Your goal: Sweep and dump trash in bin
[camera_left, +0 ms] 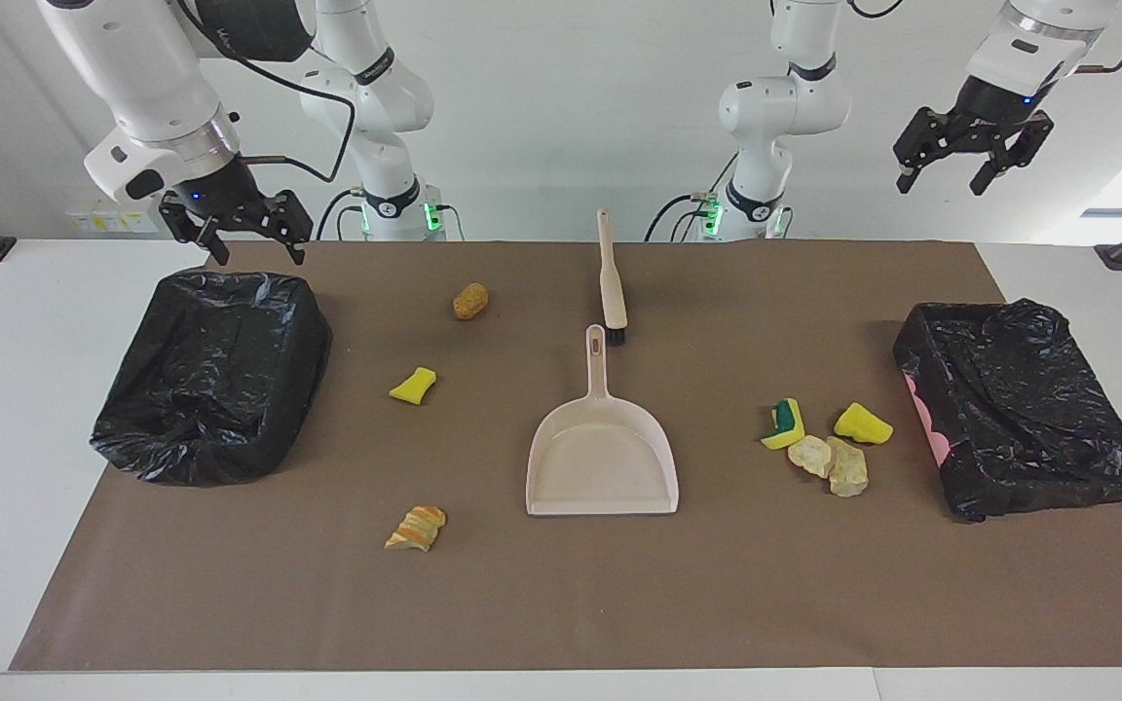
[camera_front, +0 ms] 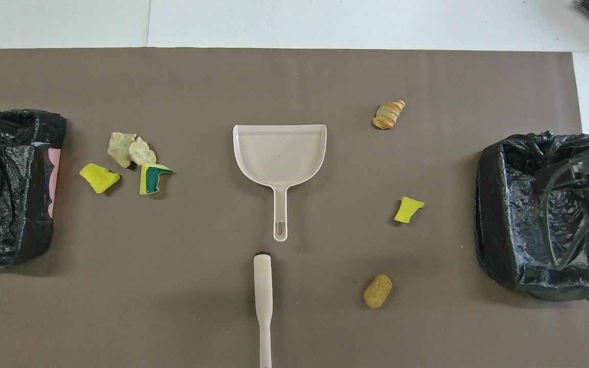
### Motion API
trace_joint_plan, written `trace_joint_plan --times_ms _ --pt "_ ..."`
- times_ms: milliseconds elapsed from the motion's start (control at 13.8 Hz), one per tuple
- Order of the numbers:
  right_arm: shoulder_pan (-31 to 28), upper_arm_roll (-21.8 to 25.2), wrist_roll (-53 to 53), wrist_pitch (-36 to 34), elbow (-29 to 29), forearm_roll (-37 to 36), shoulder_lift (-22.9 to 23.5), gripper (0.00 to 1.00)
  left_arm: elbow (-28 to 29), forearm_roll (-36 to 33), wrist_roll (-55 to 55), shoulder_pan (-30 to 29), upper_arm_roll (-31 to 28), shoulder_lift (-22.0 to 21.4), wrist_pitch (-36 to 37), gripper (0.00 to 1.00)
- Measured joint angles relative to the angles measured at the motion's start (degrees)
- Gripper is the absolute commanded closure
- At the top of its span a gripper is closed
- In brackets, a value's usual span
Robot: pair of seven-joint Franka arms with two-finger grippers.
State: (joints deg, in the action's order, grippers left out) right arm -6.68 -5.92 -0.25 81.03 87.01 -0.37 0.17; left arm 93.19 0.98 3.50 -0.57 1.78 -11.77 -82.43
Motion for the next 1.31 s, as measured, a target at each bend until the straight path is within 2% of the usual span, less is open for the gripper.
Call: trace_joint_plan --times_ms 1016,1306 --pt "-0.35 0.06 0.0 -0.09 0.1 -0.17 -0.48 0.0 0.0 0.0 -0.01 0.07 -0.03 0.0 0.0 0.0" --pt "2.01 -0.24 0.0 0.15 0.89 -0.07 0.11 0.0 0.0 0.0 -0.02 0.05 -0.16 0.0 0.02 0.0"
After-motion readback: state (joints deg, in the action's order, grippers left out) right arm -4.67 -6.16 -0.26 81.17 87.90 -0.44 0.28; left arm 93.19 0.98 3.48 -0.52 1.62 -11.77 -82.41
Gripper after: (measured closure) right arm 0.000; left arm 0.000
